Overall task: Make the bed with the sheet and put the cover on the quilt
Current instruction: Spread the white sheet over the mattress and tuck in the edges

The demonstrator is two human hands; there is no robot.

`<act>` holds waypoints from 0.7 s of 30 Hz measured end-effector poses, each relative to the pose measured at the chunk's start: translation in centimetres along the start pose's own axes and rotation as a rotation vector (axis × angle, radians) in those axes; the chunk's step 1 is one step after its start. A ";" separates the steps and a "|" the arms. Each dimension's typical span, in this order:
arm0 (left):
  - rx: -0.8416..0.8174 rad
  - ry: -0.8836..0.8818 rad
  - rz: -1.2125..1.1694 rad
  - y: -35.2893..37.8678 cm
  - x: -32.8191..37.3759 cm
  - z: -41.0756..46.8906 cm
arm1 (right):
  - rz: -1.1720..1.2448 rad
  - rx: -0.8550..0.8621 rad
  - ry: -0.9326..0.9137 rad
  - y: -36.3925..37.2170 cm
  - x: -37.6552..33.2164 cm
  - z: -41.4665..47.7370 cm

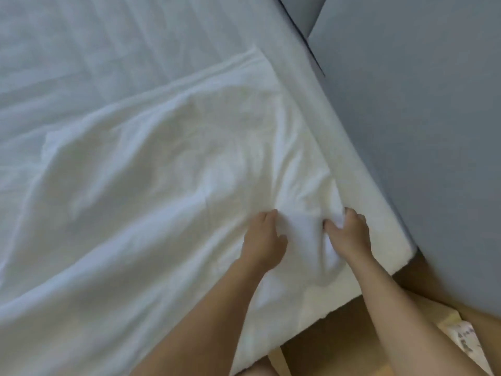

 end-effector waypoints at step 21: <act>0.652 -0.241 -0.893 -19.4 -0.7 2.4 | 0.113 -0.632 -0.808 3.2 -17.9 -8.3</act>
Point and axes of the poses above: each hand's wrist, its own z-axis towards the middle knuckle, its own y-axis out of the palm, x = y × z, the point moved 4 cm from there along z, towards the middle knuckle, and after that the axes turned 9 degrees about y, right-handed, at the moved point
